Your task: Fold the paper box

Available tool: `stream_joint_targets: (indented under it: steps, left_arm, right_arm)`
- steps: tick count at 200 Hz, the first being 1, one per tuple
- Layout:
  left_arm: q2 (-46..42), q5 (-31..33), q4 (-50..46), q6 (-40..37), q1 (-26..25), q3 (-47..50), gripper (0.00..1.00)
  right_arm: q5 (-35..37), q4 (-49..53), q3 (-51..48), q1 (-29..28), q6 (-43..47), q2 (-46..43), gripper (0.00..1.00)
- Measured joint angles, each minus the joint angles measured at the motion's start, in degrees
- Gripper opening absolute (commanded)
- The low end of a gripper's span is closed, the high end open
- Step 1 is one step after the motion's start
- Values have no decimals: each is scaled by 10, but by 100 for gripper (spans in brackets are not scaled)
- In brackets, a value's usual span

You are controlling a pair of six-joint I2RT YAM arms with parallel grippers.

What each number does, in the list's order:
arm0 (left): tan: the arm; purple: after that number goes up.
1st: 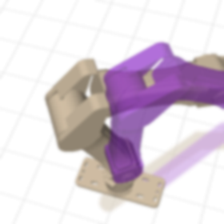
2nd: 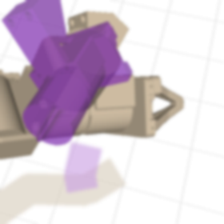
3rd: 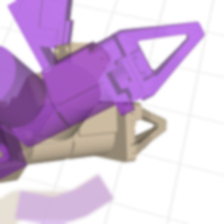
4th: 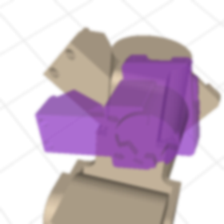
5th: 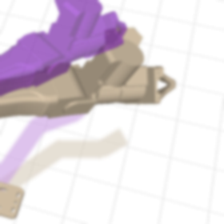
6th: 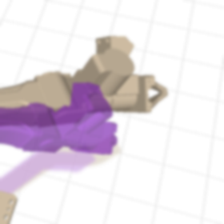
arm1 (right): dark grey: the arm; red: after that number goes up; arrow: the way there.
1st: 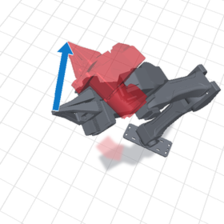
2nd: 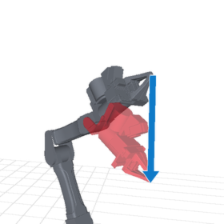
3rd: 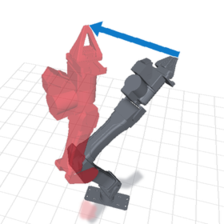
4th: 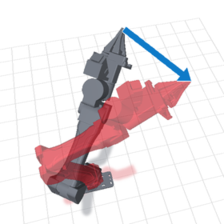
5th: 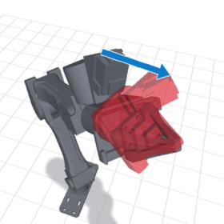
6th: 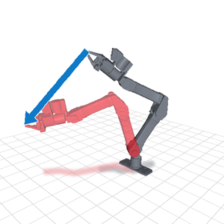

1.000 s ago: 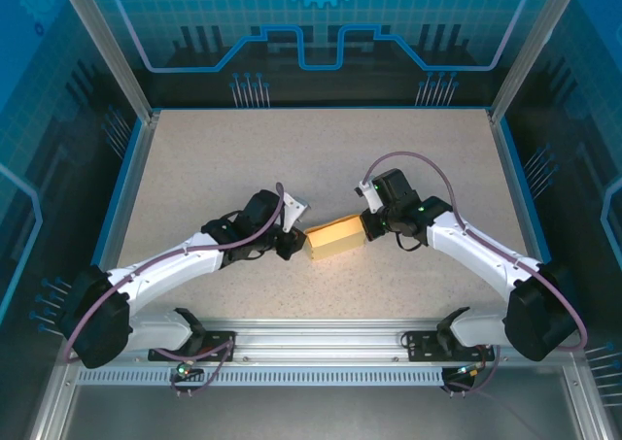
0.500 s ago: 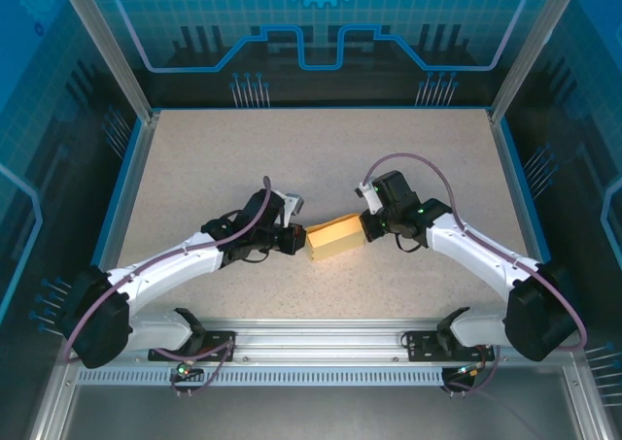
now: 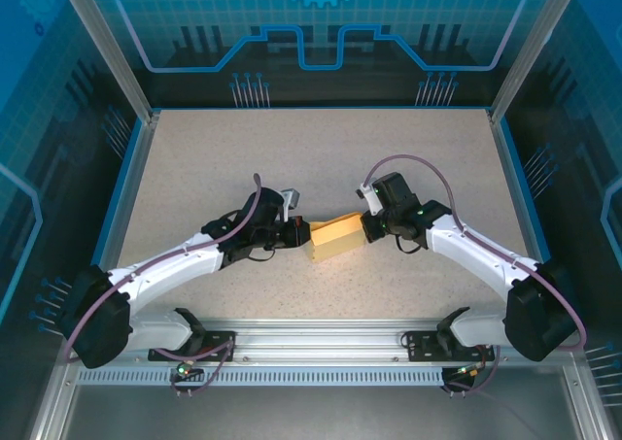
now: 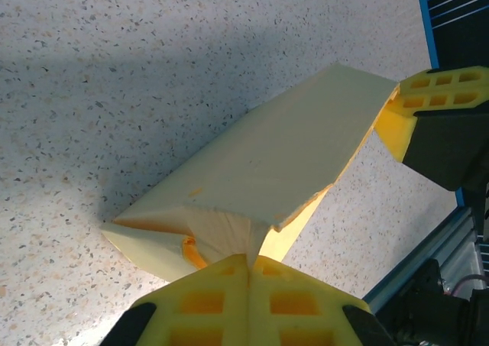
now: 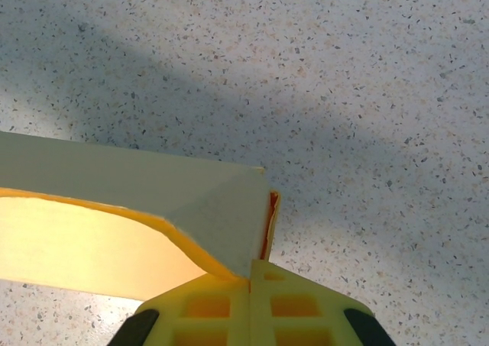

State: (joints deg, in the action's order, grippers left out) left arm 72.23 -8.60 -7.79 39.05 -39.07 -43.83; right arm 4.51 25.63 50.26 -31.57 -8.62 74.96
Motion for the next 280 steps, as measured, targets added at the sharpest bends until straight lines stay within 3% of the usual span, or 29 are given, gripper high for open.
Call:
stream_joint_targets:
  steps: [92, 134, 234, 261, 280]
  left_arm:
    - [3, 44, 24, -2, -24, 30, 0]
    - [3, 62, 31, -15, -31, 35, 7]
    - [-59, 86, -10, -97, -34, 35, 55]
    - [-73, 95, -13, -148, -34, 35, 71]
    - [-71, 97, -9, -202, -34, 33, 77]
  right_arm:
    - [-2, -1, 0, 0, 0, 1, 1]
    - [-2, -3, 0, 0, 0, 2, 1]
    - [-3, -11, -8, 0, 0, -2, 1]
    - [-4, -11, -8, 0, 0, -3, 1]
    - [-4, -11, -8, 0, 0, -3, 1]
